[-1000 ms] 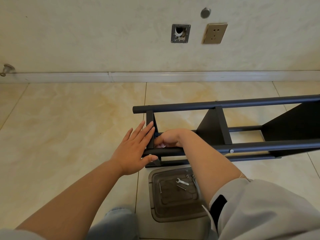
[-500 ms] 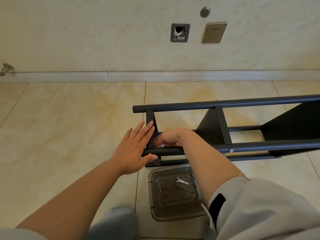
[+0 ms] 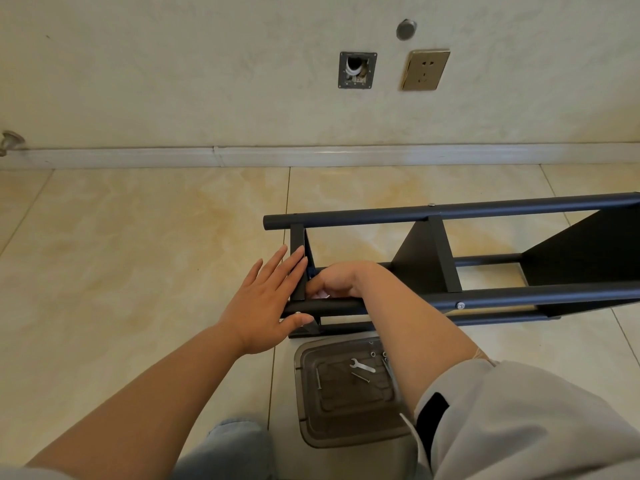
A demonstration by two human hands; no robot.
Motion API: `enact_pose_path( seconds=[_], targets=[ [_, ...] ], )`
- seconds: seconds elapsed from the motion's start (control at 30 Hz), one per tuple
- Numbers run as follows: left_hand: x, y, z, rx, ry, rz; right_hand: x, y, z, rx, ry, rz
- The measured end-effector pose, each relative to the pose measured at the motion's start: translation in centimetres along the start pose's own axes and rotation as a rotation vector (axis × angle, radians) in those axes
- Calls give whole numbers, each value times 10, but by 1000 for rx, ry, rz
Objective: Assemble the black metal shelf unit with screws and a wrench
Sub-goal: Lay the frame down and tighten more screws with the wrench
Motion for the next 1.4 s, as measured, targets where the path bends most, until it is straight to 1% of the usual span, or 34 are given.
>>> enact_pose_path(
  seconds=[0.1,0.27,0.43,0.57,0.77,0.97,1.1,1.33,1.4],
  targets=[
    [0,0,0,-1,-2,0,0,-1,-1,12,-28,9],
    [-1,0,0,-7,12,-9,-2,-3,0,-2,18,-15],
    [0,-1,0,-8,3,-7,-1,-2,-1,9,-31,-3],
    [0,-1,-1,-21,24,-15,-2,-1,2,-24,-16,-6],
    [0,-1,-1,-29,25,-18,-2,-3,-1,3,-62,-2],
    [-1,0,0,-11,17,-10,-3,2,2,-24,-33,-17],
    [-2,0,0,-7,12,-14,-3,1,1,-8,-79,-8],
    [-2,-1,0,-6,29,-11,-3,3,3,-43,11,-22],
    [-2,-1,1,-13,45,-18,-2,2,1,-29,-40,-13]
  ],
)
Point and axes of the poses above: each hand's wrist, its own y-axis away from the middle knuckle, its own z-axis out of the back of the hand, x = y × z, the point moved 8 cm from there along -y, towards the middle knuckle, and after that the axes turned 7 degrees about y, right-handed, at the moved point
